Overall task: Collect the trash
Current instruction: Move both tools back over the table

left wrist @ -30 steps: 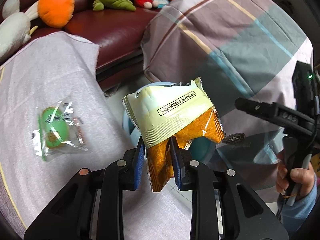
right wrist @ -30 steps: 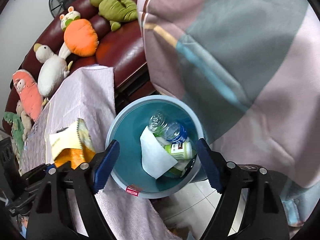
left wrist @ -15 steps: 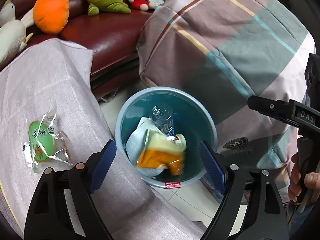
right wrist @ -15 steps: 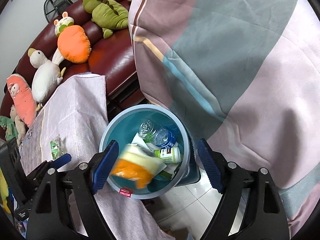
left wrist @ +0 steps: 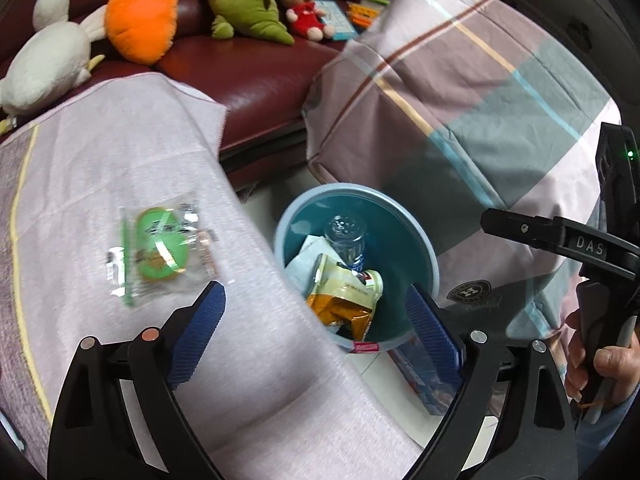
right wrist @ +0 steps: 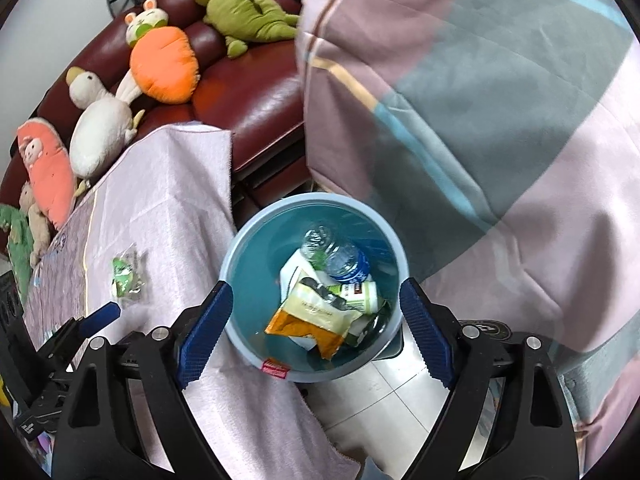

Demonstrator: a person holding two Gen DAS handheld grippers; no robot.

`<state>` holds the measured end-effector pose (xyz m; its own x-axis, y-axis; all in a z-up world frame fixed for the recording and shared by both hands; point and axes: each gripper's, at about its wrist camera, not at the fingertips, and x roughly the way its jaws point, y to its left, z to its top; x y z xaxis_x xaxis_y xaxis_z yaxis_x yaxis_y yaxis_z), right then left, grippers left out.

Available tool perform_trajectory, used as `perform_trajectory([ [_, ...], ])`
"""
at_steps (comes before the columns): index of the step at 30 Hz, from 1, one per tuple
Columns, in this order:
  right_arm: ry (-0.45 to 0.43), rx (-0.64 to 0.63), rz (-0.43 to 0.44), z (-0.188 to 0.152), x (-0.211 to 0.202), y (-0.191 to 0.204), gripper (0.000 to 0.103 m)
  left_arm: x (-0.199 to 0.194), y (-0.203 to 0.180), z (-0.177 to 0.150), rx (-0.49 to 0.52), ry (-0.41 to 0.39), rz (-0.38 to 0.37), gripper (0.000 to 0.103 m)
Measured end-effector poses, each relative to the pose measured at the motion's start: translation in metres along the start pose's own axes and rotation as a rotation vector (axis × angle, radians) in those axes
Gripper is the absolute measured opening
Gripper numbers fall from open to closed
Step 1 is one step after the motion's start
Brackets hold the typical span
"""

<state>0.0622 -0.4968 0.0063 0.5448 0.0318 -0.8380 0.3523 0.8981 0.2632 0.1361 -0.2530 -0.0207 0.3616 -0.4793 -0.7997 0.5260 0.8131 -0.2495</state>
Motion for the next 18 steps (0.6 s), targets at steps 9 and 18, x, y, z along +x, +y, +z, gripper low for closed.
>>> perform_trajectory([
  [9, 0.031, -0.081, 0.018, -0.006, 0.007, 0.055, 0.082, -0.041, 0.057, -0.018, -0.086, -0.048, 0.047, 0.093],
  [18, 0.111, -0.198, 0.09, -0.009, 0.047, 0.142, 0.082, -0.084, 0.146, -0.045, -0.236, -0.087, 0.125, 0.094],
])
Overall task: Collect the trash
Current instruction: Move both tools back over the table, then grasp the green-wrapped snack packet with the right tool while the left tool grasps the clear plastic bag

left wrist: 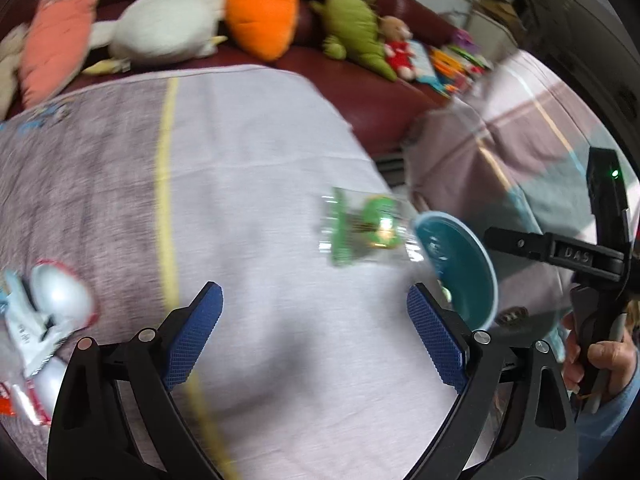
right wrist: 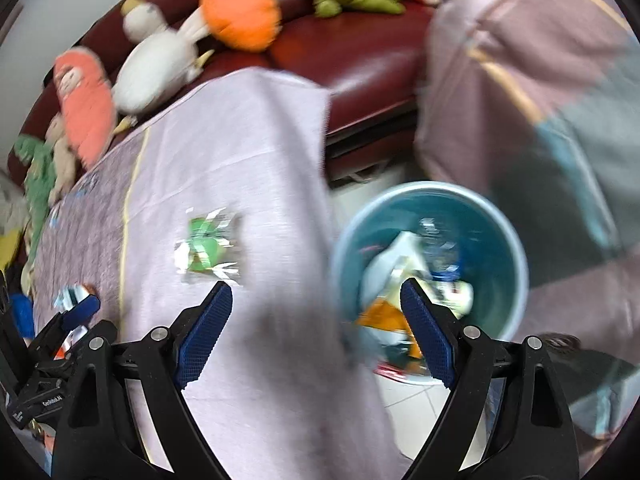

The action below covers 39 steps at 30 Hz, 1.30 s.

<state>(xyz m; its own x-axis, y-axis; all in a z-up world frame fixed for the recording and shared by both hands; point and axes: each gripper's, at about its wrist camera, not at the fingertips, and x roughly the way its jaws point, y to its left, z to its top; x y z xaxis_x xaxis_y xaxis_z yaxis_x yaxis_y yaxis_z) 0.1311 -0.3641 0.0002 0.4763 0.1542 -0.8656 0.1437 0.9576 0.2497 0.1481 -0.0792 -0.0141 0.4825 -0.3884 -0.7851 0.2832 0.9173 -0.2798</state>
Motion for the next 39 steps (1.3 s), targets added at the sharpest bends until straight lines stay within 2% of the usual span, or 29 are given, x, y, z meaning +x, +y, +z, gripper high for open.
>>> perform_trajectory([
  [8, 0.065, -0.071, 0.049, 0.024, 0.05, 0.056, 0.082, -0.019, 0.05, 0.003, -0.083, -0.031, 0.031, 0.094],
  [19, 0.11, -0.085, 0.059, 0.038, 0.102, 0.073, 0.082, -0.004, 0.074, 0.006, -0.124, 0.0, 0.032, 0.094],
  [20, 0.115, -0.088, 0.064, 0.037, 0.105, 0.074, 0.075, -0.003, 0.073, 0.005, -0.126, 0.002, 0.033, 0.094],
  [21, 0.119, -0.094, 0.071, 0.036, 0.107, 0.076, 0.053, -0.002, 0.072, 0.004, -0.129, 0.007, 0.033, 0.094],
  [22, 0.131, -0.109, 0.077, 0.034, 0.108, 0.079, 0.054, -0.001, 0.072, 0.003, -0.131, 0.008, 0.032, 0.094],
  [27, 0.109, -0.126, 0.085, 0.025, 0.093, 0.088, 0.045, -0.014, 0.075, 0.0, -0.13, -0.012, 0.039, 0.094],
  [32, 0.101, -0.149, 0.11, 0.014, 0.077, 0.103, 0.043, -0.044, 0.084, -0.004, -0.129, -0.052, 0.067, 0.094],
  [39, 0.087, -0.183, 0.185, -0.004, 0.053, 0.136, 0.043, -0.1, 0.113, -0.019, -0.147, -0.12, 0.144, 0.094],
])
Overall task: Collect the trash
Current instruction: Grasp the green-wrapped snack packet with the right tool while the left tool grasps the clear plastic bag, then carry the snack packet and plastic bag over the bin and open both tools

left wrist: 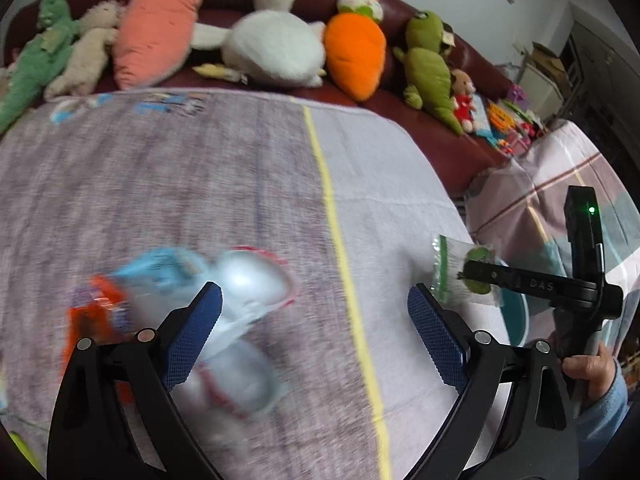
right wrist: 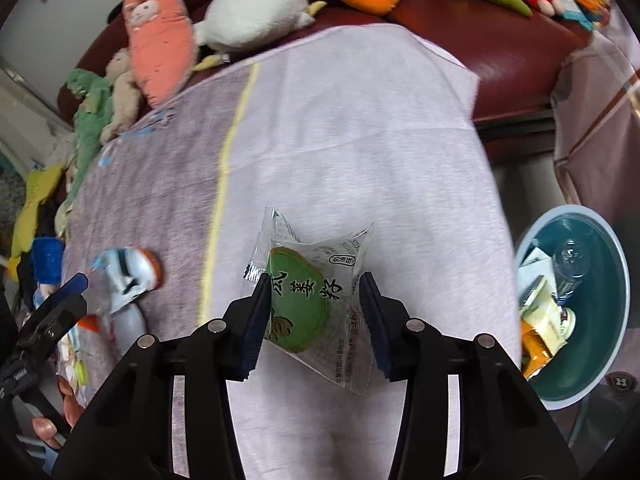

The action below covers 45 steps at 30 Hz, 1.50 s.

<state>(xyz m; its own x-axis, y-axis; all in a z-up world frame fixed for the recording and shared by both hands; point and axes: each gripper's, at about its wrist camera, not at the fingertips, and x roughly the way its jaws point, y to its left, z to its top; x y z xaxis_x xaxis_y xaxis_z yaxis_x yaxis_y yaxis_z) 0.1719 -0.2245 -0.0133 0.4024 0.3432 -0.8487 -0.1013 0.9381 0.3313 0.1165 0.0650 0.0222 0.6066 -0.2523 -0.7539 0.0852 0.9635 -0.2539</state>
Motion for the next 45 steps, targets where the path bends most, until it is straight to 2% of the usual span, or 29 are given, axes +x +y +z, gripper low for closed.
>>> perform_trajectory([
  [4, 0.012, -0.03, 0.029, -0.008, 0.0, 0.024, 0.043, -0.017, 0.03, -0.01, -0.012, -0.029, 0.083, 0.094],
  [8, 0.024, -0.041, 0.04, -0.014, 0.002, 0.039, 0.043, -0.012, 0.056, -0.019, -0.046, -0.011, 0.12, 0.094],
  [10, 0.031, -0.038, 0.042, -0.016, 0.003, 0.042, 0.043, -0.006, 0.06, -0.021, -0.039, 0.002, 0.13, 0.088],
  [13, 0.035, -0.034, 0.041, -0.017, 0.004, 0.045, 0.043, 0.004, 0.062, -0.023, -0.036, 0.022, 0.135, 0.068],
  [14, 0.036, -0.033, 0.04, -0.018, 0.004, 0.045, 0.043, 0.009, 0.064, -0.023, -0.038, 0.034, 0.136, 0.056],
  [16, 0.039, -0.03, 0.039, -0.019, 0.005, 0.044, 0.043, 0.015, 0.067, -0.025, -0.04, 0.046, 0.137, 0.046],
  [17, 0.04, -0.029, 0.038, -0.019, 0.004, 0.043, 0.043, 0.016, 0.068, -0.026, -0.039, 0.046, 0.139, 0.03],
  [18, 0.042, -0.028, 0.037, -0.02, 0.005, 0.042, 0.043, 0.017, 0.07, -0.026, -0.042, 0.048, 0.139, 0.024],
  [21, 0.044, -0.025, 0.037, -0.022, 0.005, 0.039, 0.043, 0.011, 0.071, -0.026, -0.059, 0.033, 0.13, 0.019],
  [29, 0.023, -0.031, 0.057, -0.027, -0.006, 0.037, 0.043, -0.04, 0.062, -0.025, -0.08, -0.044, 0.119, 0.019],
  [35, -0.011, -0.016, 0.079, -0.031, -0.025, 0.027, 0.043, -0.074, 0.033, -0.012, -0.038, -0.104, 0.069, 0.019],
  [38, -0.034, -0.001, 0.084, -0.032, -0.036, 0.018, 0.043, -0.072, 0.009, -0.007, 0.008, -0.099, 0.037, 0.019],
  [45, -0.109, 0.062, 0.065, -0.037, -0.073, -0.022, 0.043, -0.031, -0.074, -0.001, 0.131, -0.028, -0.092, 0.019],
])
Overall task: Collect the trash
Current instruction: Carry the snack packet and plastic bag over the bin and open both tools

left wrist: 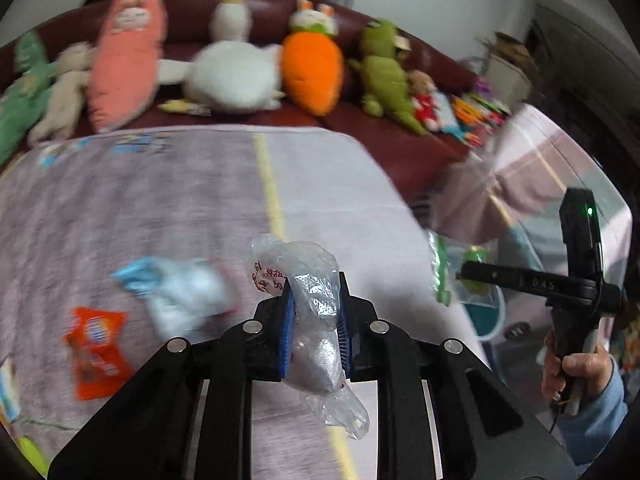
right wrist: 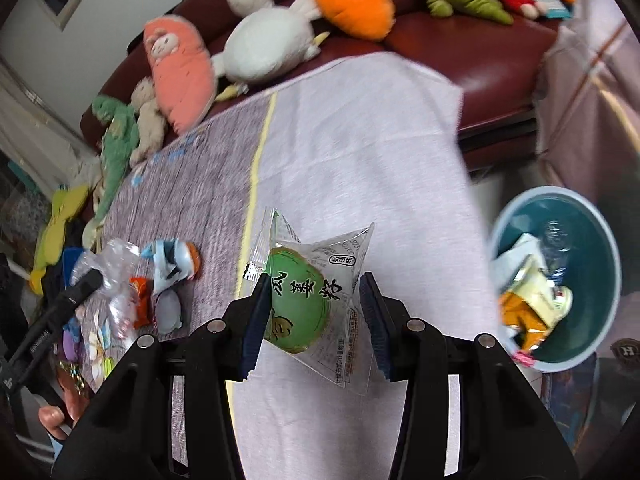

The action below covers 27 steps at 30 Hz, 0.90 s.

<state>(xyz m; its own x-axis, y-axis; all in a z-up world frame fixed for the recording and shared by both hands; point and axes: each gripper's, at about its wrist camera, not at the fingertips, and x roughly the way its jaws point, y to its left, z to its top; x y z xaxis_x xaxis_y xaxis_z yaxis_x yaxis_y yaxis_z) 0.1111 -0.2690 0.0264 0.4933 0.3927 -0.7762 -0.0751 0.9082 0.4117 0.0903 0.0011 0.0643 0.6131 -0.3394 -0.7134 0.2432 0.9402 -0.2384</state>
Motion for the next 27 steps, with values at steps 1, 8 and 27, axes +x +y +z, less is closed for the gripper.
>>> perform_trajectory([
  [1, -0.019, 0.016, -0.009, 0.0, -0.01, -0.011, 0.043, 0.008, -0.011, 0.001, 0.016, 0.014, -0.021, 0.019],
  [8, -0.116, 0.131, -0.072, -0.004, -0.063, -0.087, 0.043, 0.065, -0.101, 0.01, 0.135, 0.112, -0.141, 0.019],
  [27, -0.198, 0.361, -0.171, -0.028, -0.11, -0.242, 0.043, 0.182, -0.258, 0.006, 0.287, 0.236, -0.236, 0.02],
])
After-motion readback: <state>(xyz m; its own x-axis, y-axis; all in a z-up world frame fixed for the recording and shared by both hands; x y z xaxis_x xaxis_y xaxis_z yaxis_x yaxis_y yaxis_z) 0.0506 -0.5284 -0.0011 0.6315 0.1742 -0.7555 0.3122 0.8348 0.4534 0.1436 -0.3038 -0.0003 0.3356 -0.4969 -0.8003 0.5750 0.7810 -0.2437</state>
